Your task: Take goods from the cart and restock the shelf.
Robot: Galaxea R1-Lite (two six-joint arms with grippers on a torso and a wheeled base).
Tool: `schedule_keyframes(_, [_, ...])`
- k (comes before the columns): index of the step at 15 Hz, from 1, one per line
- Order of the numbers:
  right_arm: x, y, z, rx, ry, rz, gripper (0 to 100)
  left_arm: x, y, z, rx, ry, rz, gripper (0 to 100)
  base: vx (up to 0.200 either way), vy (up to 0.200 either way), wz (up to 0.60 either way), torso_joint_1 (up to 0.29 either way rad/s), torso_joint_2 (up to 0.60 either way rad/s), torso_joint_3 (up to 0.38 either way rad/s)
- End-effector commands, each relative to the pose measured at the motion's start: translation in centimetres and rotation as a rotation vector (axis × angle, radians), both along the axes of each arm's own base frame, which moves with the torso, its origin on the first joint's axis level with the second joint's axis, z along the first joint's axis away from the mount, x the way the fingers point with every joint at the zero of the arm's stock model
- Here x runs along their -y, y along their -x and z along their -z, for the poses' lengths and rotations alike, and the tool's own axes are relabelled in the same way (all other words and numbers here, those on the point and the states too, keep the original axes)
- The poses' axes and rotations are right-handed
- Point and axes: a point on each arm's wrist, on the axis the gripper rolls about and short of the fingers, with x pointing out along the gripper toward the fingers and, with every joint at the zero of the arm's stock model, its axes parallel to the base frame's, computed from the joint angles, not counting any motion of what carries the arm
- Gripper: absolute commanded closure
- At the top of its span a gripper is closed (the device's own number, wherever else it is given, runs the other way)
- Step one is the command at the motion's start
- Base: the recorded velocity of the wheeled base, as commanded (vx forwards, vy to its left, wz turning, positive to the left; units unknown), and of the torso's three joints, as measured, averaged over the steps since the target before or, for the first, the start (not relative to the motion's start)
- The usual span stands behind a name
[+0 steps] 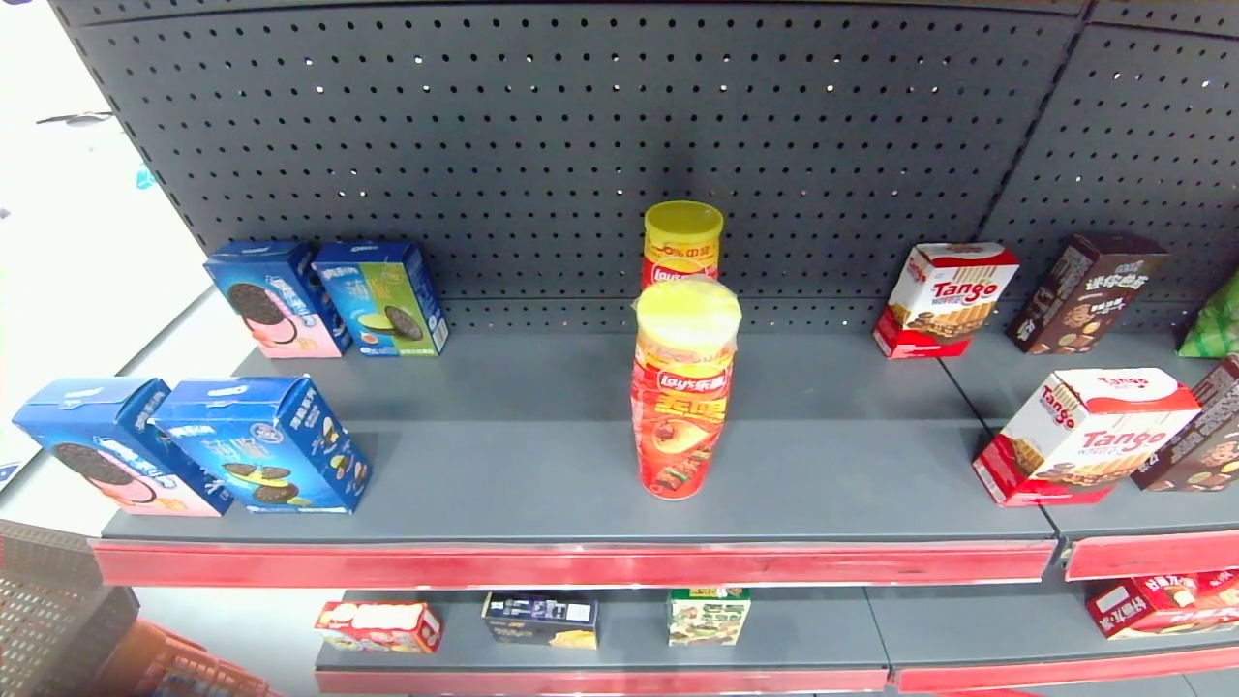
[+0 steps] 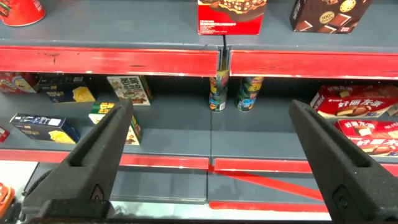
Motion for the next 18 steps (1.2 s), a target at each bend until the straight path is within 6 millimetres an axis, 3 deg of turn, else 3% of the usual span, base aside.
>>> schedule_keyframes(1, [0.00, -0.01, 0.00, -0.001, 0.001, 0.000, 0, 0.00, 0.00, 0.00, 0.001, 0.000, 0.000, 0, 0.000, 0.000, 0.00, 0.000, 0.00, 0.000])
schedule_keyframes(18, [0.00, -0.01, 0.00, -0.001, 0.001, 0.000, 0, 0.01, 0.00, 0.00, 0.001, -0.008, 0.004, 0, 0.000, 0.000, 0.00, 0.000, 0.00, 0.000])
